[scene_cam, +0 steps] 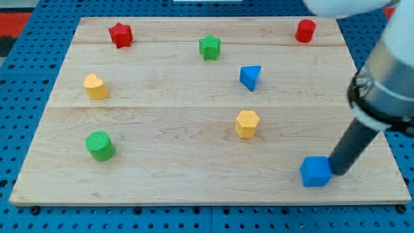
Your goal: Move blue cube towards the bottom centre of the board
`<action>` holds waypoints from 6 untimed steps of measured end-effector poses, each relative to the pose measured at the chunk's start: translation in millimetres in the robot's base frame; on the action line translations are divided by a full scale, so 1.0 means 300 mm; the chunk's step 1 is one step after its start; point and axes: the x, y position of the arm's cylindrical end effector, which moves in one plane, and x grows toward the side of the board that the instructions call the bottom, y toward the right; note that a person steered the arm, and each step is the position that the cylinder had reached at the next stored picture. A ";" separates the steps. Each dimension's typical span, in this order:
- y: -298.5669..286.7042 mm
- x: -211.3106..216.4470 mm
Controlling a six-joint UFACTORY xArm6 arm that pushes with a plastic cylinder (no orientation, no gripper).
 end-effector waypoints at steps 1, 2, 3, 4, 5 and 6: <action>-0.177 0.012; -0.182 0.011; -0.017 -0.015; -0.019 0.136; -0.121 0.135; -0.409 0.136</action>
